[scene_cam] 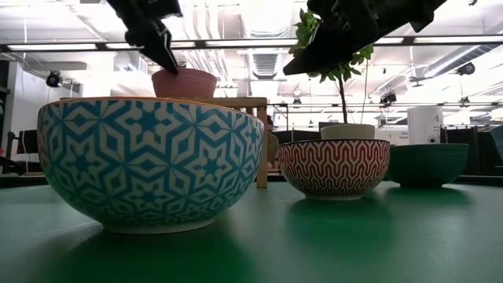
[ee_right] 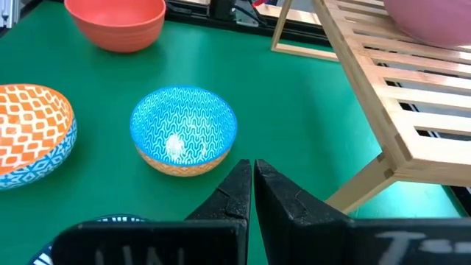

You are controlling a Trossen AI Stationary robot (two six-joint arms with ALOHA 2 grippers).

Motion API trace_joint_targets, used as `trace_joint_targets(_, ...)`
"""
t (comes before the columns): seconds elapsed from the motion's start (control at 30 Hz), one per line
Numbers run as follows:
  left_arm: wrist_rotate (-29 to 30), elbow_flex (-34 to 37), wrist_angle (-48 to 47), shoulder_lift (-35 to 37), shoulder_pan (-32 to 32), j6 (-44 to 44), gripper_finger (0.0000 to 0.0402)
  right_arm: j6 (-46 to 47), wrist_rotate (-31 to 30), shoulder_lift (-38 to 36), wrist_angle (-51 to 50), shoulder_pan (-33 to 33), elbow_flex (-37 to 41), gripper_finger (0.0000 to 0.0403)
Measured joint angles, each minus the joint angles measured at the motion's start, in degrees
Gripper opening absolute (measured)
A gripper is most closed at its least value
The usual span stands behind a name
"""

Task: Place and stack bowls onto a shelf
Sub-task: Put the pink bowl on the shelf

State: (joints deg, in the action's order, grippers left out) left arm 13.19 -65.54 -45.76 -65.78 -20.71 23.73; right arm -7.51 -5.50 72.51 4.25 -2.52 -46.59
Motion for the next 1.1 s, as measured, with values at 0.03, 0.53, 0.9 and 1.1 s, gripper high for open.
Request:
trace_joint_targets(0.03,-0.5,0.0,-0.3,-0.4,-0.4,0.0,0.0153,0.0,0.0,0.0,-0.3,0.0,0.0,0.0009)
trace_joint_targets(0.53,3.9,-0.5,-5.7,0.7,-0.5,0.8,0.0008,0.0,0.0,0.0,-1.0,0.0,0.8,0.0009)
trace_joint_targets(0.9,8.3,-6.2,-23.6,2.0,-0.5,-9.2,0.0002,0.2,0.0,0.0,-1.0,0.0,0.8,0.0009)
trace_joint_targets(1.1,8.2,-5.0,-22.5,2.3,-0.5,-10.7,0.0001,0.4,0.0,0.0,-1.0,0.0,0.8,0.0009)
